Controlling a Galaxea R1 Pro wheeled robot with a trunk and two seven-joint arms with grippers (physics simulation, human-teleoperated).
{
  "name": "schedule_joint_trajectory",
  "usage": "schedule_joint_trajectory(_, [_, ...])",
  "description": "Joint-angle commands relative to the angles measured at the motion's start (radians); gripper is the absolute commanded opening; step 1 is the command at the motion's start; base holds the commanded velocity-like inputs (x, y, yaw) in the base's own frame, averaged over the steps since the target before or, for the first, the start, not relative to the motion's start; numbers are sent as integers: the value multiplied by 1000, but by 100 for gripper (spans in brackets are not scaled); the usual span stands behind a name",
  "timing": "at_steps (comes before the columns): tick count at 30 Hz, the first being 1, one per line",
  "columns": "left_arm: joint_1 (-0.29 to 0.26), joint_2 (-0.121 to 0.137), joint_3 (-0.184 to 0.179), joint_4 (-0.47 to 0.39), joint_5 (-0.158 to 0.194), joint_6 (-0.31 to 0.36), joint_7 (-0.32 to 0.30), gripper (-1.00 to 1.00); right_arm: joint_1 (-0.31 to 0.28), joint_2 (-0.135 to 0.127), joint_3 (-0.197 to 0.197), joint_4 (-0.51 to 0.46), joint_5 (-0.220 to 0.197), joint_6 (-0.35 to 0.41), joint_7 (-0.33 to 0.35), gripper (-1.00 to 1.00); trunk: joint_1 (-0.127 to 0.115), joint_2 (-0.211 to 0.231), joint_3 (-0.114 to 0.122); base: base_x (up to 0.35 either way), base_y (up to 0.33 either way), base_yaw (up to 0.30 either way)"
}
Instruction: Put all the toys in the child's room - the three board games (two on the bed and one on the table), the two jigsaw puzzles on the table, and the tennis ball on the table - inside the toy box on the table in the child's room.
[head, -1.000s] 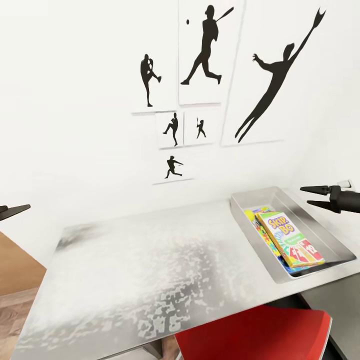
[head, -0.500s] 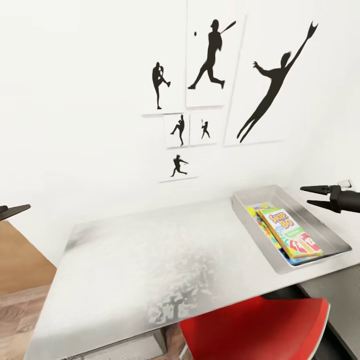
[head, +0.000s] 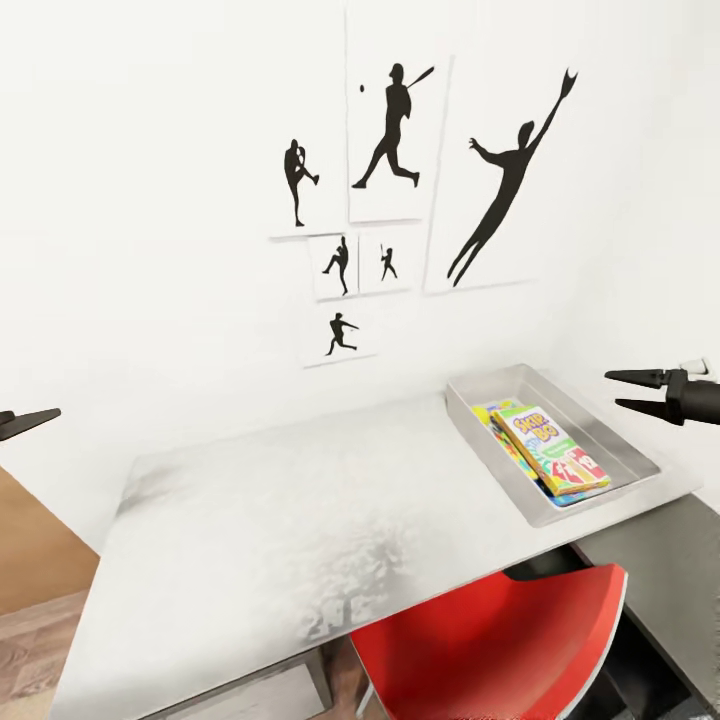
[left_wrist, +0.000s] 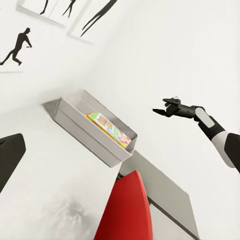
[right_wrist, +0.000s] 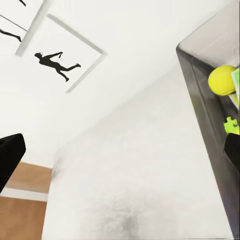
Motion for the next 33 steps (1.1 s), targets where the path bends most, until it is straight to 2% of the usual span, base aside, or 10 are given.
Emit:
schedule_joint_trajectory(1, [0, 1, 0, 0, 0, 11, -3, 100, -2, -3, 4, 2, 4, 1, 10, 100, 1, -2, -1, -2, 2, -205])
schedule_joint_trajectory(13, [0, 1, 0, 0, 1, 11, -3, 100, -1, -23, 5, 3, 3, 1, 15, 100, 1, -2, 17, -1, 1, -209])
schedule_joint_trajectory(33, [0, 1, 2, 0, 1, 11, -3, 100, 4, -33, 5, 22, 5, 1, 58, 100, 1, -2, 46, 0, 0, -210])
